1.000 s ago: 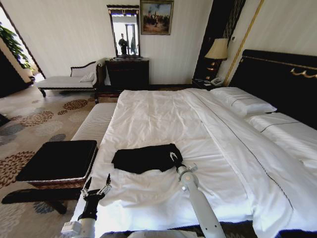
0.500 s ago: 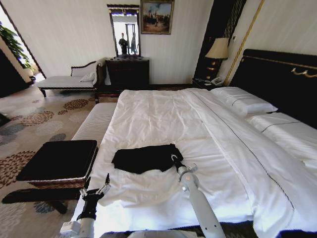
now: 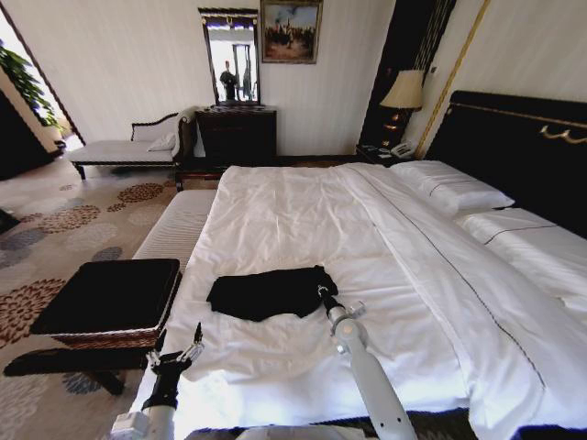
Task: Fold the clothes on the bed and place them into the basket.
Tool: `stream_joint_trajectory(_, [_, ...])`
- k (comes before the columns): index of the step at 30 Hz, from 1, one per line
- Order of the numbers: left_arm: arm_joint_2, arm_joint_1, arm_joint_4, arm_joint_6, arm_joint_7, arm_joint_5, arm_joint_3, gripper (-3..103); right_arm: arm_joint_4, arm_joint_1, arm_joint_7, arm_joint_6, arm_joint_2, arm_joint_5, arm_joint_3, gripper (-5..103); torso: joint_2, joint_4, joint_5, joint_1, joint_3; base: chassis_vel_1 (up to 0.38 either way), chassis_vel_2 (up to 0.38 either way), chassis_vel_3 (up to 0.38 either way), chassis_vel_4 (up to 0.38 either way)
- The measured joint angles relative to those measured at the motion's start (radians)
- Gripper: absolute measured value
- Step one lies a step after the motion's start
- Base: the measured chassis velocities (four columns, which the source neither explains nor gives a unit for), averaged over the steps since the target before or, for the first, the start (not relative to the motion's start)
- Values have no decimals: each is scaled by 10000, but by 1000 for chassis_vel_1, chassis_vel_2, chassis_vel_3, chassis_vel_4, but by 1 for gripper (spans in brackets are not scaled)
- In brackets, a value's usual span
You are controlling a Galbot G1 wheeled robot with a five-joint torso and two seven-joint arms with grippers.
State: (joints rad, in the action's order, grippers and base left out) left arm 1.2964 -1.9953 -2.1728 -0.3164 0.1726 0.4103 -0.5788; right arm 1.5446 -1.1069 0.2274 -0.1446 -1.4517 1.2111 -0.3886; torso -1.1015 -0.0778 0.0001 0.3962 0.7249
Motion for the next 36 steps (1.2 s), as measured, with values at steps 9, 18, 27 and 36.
stream_joint_trajectory(9, [33, 6, 64, -67, -14, 34, -32, 100, 1368, -309, 209, -50, 835, 436, -316, 3, -2, -2, -1, 0, -2, 0, 0, 0, 0])
stream_joint_trajectory(18, [134, 14, 123, -163, -58, 57, -54, 100, 1672, -370, 199, -105, 1578, 575, -732, 3, -2, -1, 1, -1, -2, 0, 0, 0, 0])
stream_joint_trajectory(27, [149, -10, 140, -205, -79, 139, -173, 100, 975, -260, 77, -132, 2281, 218, -1354, 3, -2, -2, 3, 0, -1, 0, 0, 0, 0])
stream_joint_trajectory(36, [156, -55, 238, -236, -79, 155, -256, 100, 1030, -108, 59, -149, 2617, 283, -1438, 3, -2, -2, -1, 0, -1, 0, 0, 0, 0])
